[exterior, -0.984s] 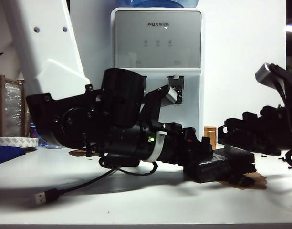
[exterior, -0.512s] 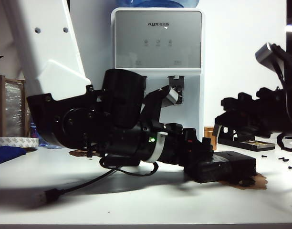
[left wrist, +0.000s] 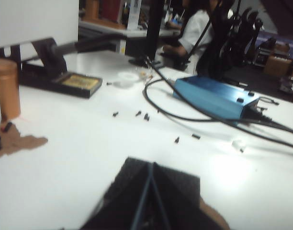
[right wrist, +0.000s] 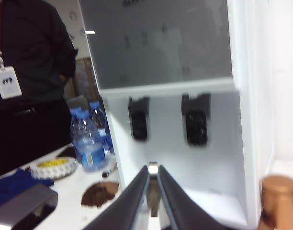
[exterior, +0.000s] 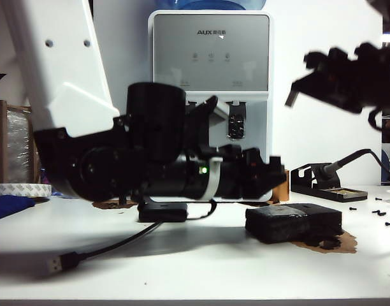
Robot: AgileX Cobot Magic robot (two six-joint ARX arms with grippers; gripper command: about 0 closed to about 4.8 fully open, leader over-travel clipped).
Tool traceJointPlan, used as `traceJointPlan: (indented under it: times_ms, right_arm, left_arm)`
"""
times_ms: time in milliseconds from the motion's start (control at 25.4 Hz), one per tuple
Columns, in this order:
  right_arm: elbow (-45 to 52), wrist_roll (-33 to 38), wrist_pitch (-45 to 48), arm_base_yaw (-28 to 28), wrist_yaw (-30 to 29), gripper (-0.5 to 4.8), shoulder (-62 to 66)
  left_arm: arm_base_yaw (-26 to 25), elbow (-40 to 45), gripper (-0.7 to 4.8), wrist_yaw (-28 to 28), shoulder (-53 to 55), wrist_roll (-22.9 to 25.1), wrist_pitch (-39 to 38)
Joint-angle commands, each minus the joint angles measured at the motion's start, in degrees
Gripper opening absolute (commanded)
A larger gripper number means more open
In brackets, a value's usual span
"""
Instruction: Take the USB flash drive out of the black sponge and insert it into the slot on top of the black USB adpator box.
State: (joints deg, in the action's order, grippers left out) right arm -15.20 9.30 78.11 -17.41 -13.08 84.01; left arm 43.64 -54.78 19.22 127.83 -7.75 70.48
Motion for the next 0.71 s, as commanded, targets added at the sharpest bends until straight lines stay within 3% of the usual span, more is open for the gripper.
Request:
traceJointPlan:
  times_ms: [39,197,315,433,551,708]
  right_arm:
    - [-0.2,1.3,0.9,0.0,0.2,-0.02,-4.3]
    - [-2.6,3.2,-1.3,0.0,-1.6,-0.02,-10.1]
    - [-6.1,3.2,-7.0,0.0,-5.2,-0.02,-12.6]
    - [-12.2,3.1,-18.1,0.0,-11.6,-0.02,-14.9]
    - [-16.0,3.1,-21.5,0.0,-17.2,-0.02,-15.0]
    - [-21.0,3.1,-27.8,0.0,-22.9,-0.02,-15.0]
  left_arm:
    - [-0.6,0.5,-0.05,-1.9,-4.7,-0.3,1.1]
    - [-3.3,2.8,-0.05,-2.3,-14.1,-0.5,-1.1]
    - [-5.9,3.5,-0.05,-1.3,-21.2,-0.6,-9.6]
    - [-10.8,3.5,-0.05,4.7,-33.0,-0.6,-28.6]
    - [-14.7,3.5,-0.05,9.2,-42.8,0.5,-42.9]
    - [-19.2,3.5,-0.05,10.5,-55.2,8.3,-61.5]
